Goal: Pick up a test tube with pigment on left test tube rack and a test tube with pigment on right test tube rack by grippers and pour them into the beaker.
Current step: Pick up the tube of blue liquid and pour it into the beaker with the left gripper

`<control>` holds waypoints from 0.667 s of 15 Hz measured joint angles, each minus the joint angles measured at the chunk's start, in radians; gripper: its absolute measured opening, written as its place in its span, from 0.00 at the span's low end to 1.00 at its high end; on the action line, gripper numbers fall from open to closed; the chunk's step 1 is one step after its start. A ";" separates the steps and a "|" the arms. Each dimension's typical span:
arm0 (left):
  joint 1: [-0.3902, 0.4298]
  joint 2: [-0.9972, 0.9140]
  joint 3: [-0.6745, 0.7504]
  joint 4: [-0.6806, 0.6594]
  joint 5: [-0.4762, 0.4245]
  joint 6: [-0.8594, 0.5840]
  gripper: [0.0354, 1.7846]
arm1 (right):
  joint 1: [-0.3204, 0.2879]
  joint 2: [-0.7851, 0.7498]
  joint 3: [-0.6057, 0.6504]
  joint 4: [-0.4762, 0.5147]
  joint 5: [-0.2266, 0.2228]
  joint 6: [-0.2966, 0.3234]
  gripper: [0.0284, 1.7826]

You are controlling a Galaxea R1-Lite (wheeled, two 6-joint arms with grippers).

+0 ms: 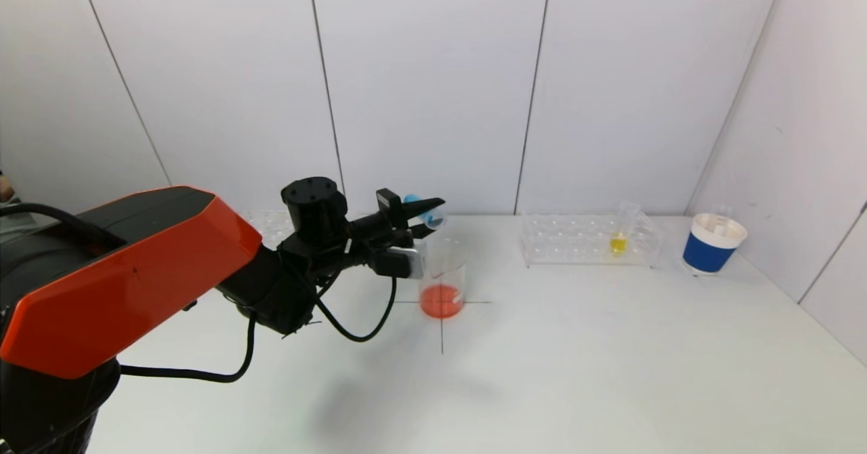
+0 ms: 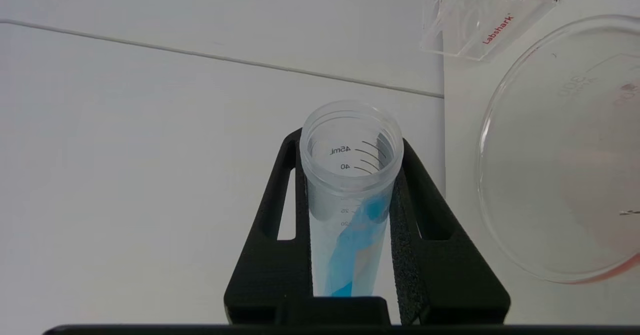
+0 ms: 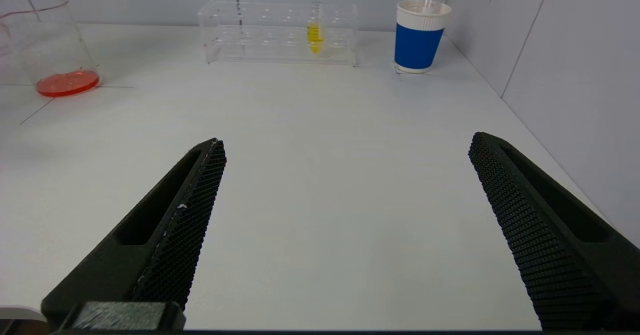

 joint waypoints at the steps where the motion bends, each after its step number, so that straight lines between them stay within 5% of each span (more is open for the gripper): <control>1: 0.000 0.000 0.002 0.000 0.000 0.010 0.24 | 0.000 0.000 0.000 0.000 0.000 0.000 0.99; 10: 0.004 -0.010 0.015 0.017 0.002 0.113 0.24 | 0.000 0.000 0.000 0.000 0.000 0.000 0.99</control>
